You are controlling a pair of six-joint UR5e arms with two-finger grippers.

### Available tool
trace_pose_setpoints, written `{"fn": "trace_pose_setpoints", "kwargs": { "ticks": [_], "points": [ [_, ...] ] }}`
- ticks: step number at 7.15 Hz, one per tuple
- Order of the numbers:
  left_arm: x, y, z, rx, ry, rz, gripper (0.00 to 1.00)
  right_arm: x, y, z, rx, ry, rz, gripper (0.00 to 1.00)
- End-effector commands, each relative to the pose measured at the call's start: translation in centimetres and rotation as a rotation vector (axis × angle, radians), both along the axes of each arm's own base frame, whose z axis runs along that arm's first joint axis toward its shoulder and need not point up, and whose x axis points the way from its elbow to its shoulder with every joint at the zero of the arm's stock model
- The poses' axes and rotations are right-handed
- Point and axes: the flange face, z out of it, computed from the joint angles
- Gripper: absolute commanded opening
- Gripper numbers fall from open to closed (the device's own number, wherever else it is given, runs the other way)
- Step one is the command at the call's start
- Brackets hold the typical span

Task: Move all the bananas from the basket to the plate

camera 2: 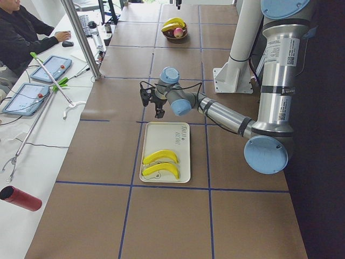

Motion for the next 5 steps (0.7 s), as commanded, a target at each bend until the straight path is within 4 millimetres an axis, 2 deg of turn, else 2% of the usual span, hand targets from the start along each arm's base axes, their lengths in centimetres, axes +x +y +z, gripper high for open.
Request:
{"fn": "trace_pose_setpoints", "kwargs": {
  "ticks": [1,2,3,5],
  "points": [
    [4.8,0.4,-6.2,-0.052,0.125,0.011,1.0,0.7,1.3,7.5,-0.05,-0.057,-0.031,1.0],
    [5.8,0.9,-6.5,-0.062,0.131,0.02,1.0,0.7,1.3,9.2,-0.104,-0.052,-0.014,1.0],
    [5.9,1.0,-6.5,-0.063,0.131,0.021,0.99,0.5,0.8,11.7,-0.16,-0.039,-0.004,1.0],
    [6.1,1.1,-6.4,-0.063,0.129,0.023,0.99,0.0,-1.4,13.6,-0.183,-0.029,-0.002,1.0]
  ]
}}
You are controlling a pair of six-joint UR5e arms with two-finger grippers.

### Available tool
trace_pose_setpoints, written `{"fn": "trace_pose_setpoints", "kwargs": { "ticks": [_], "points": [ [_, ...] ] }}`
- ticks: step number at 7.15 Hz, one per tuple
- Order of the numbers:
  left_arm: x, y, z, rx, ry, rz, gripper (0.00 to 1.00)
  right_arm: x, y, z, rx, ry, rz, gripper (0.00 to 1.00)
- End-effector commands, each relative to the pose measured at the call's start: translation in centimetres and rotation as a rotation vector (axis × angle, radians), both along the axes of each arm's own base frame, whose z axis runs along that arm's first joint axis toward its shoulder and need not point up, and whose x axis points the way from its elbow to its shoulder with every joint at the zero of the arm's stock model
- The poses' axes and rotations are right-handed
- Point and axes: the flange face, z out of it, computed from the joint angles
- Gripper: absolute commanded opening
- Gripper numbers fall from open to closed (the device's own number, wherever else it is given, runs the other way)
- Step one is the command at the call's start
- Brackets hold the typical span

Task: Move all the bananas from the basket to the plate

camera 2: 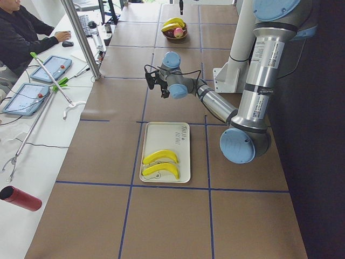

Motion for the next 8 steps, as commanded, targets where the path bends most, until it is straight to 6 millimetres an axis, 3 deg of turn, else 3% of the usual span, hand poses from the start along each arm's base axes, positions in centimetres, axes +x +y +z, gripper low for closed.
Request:
{"fn": "trace_pose_setpoints", "kwargs": {
  "ticks": [1,3,6,7,8],
  "points": [
    [0.3,0.2,0.1,-0.002,-0.002,0.004,0.99,-0.9,-3.1,1.9,-0.022,0.01,0.001,1.0],
    [0.2,0.2,0.3,-0.001,-0.005,0.0,0.99,-1.1,-3.1,2.8,-0.036,0.017,-0.003,1.0],
    [0.2,0.2,0.7,-0.007,-0.011,-0.001,0.99,-3.1,-2.8,3.2,-0.042,0.021,-0.051,1.0],
    [0.2,0.2,0.9,-0.009,-0.013,0.0,0.99,-3.3,-2.7,3.2,-0.042,0.023,-0.055,0.94],
    [0.2,0.2,0.8,-0.007,-0.012,0.001,0.99,-3.3,-2.7,3.4,-0.042,0.023,-0.056,0.58]
  ]
}}
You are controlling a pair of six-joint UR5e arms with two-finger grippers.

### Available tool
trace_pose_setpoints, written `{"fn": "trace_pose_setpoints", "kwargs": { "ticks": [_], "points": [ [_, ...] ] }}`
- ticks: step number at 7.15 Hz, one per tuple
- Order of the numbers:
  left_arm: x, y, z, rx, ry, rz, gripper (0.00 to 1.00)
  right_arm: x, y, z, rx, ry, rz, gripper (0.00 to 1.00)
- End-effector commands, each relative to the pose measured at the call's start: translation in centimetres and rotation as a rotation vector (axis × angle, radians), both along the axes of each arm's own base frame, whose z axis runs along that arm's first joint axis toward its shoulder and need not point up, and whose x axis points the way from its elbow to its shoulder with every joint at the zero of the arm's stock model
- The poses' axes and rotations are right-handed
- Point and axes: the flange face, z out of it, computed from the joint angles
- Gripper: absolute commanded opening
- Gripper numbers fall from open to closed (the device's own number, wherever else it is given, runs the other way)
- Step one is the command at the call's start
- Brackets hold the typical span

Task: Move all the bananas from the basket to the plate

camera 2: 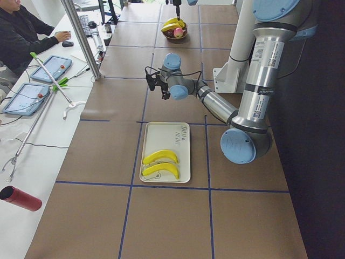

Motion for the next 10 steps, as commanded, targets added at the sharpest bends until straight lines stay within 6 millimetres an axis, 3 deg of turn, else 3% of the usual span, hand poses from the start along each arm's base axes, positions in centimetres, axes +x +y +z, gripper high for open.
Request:
{"fn": "trace_pose_setpoints", "kwargs": {
  "ticks": [1,2,4,5,6,8,9,10],
  "points": [
    [0.0,0.0,0.0,-0.001,0.0,0.0,0.99,-0.2,0.0,0.1,0.003,0.002,-0.005,0.31],
    [0.0,0.0,0.0,0.0,-0.001,0.001,0.99,-0.1,-0.3,0.0,0.011,0.0,-0.005,0.08],
    [0.0,0.0,0.1,-0.001,-0.002,0.001,0.99,1.7,-0.3,-1.2,0.1,-0.007,0.042,0.01],
    [0.1,-0.1,0.3,-0.003,-0.004,0.001,0.99,3.9,0.1,-1.4,0.186,-0.013,0.097,0.0],
    [0.1,-0.1,0.4,-0.007,-0.006,0.0,0.99,7.0,-0.2,-3.4,0.259,-0.021,0.165,0.0],
    [0.1,-0.1,-0.4,0.006,0.008,0.0,0.99,7.2,-0.5,-11.1,0.401,-0.059,0.176,0.0],
    [0.1,0.0,-1.0,0.011,0.018,0.005,0.99,5.1,-1.9,-14.7,0.419,-0.098,0.161,0.0],
    [0.4,0.0,-2.0,0.027,0.039,0.011,0.99,1.6,-3.7,-18.8,0.354,-0.15,0.178,0.0]
  ]
}}
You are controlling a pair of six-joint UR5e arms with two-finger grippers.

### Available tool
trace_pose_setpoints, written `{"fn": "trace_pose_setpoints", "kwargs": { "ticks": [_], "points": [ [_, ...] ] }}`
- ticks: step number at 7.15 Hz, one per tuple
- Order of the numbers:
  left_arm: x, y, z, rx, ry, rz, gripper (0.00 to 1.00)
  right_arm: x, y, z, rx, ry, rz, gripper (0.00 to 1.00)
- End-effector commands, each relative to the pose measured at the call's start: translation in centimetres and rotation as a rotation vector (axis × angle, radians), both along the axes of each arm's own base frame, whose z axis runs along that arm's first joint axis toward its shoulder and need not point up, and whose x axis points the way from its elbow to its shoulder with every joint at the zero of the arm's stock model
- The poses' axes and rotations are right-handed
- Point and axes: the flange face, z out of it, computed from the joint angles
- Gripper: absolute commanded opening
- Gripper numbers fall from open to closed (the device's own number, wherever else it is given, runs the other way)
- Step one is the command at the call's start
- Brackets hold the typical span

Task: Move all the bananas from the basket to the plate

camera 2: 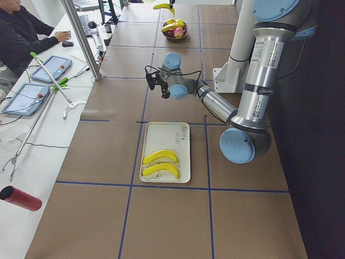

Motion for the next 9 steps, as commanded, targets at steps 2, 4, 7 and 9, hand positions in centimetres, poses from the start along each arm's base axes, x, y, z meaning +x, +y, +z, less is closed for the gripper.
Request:
{"fn": "trace_pose_setpoints", "kwargs": {
  "ticks": [2,4,7,9],
  "points": [
    [1.5,-0.7,-7.4,-0.002,0.137,-0.022,0.99,-12.1,-3.9,-13.3,-0.157,-0.161,-0.022,0.01],
    [3.1,0.7,-11.8,0.052,0.299,0.003,0.99,-20.7,-1.6,-22.4,-0.256,-0.246,0.008,0.01],
    [4.2,0.6,-17.1,0.114,0.367,0.021,0.99,-33.4,6.4,-29.0,-0.24,-0.171,0.053,0.02],
    [5.7,1.3,-17.4,0.111,0.37,0.048,0.99,-39.5,10.6,-34.9,-0.191,-0.139,0.043,0.02]
  ]
}}
